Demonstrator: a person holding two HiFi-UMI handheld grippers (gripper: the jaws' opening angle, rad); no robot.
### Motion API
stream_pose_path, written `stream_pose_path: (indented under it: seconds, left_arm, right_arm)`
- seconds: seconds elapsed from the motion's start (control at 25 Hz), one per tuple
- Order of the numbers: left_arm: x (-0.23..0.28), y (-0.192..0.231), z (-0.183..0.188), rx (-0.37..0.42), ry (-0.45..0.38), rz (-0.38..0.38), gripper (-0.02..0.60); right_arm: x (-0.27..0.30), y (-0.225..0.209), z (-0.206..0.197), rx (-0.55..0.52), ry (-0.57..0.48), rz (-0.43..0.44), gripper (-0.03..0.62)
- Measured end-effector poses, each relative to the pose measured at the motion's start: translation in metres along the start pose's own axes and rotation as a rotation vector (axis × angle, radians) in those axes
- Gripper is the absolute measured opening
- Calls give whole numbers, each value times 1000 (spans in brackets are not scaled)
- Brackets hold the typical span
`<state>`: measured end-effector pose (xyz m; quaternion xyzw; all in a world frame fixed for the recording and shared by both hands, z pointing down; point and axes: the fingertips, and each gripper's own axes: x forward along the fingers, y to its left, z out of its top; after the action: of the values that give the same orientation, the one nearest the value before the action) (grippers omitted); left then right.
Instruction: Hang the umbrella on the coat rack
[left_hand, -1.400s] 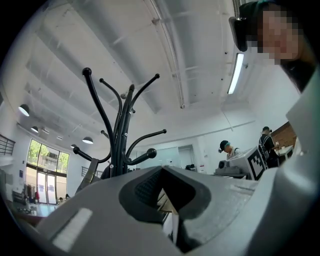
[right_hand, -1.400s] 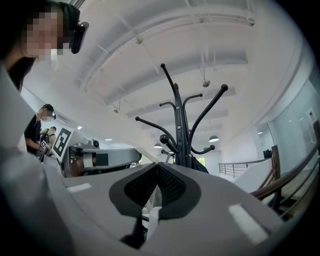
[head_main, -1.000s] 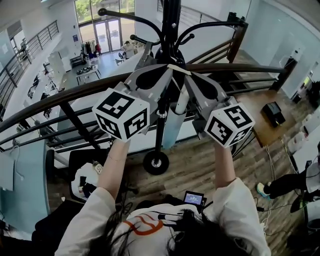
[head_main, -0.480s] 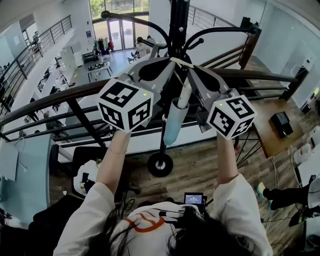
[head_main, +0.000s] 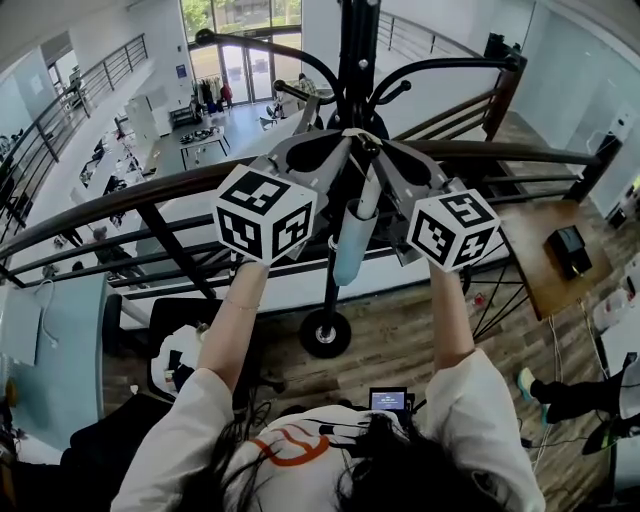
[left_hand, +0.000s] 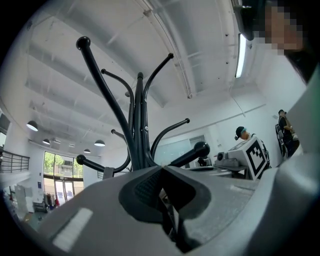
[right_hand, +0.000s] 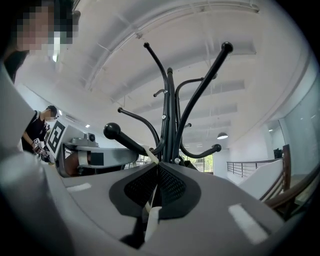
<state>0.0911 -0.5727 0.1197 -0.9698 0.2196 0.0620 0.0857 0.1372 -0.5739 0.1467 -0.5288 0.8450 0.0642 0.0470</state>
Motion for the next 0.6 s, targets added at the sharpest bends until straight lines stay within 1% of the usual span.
stream_pose_path:
  seconds: [0.12,0.28,0.52,0.6]
  left_arm:
    - [7,4,-9,-9,17,-6,0]
    - [12,4,-16,-20,17,-18,0]
    - [15,1,-18,-48,-23,-32,0]
    - [14,-3,-17,-27,-40,-38,2]
  right_arm:
    - [6,-5,-9,11,17,-2,23]
    - [12,-3,-21,6,38,16,23]
    - [14,8,-27,35,28,74,23]
    - [13,15,-27,28,28,88,23]
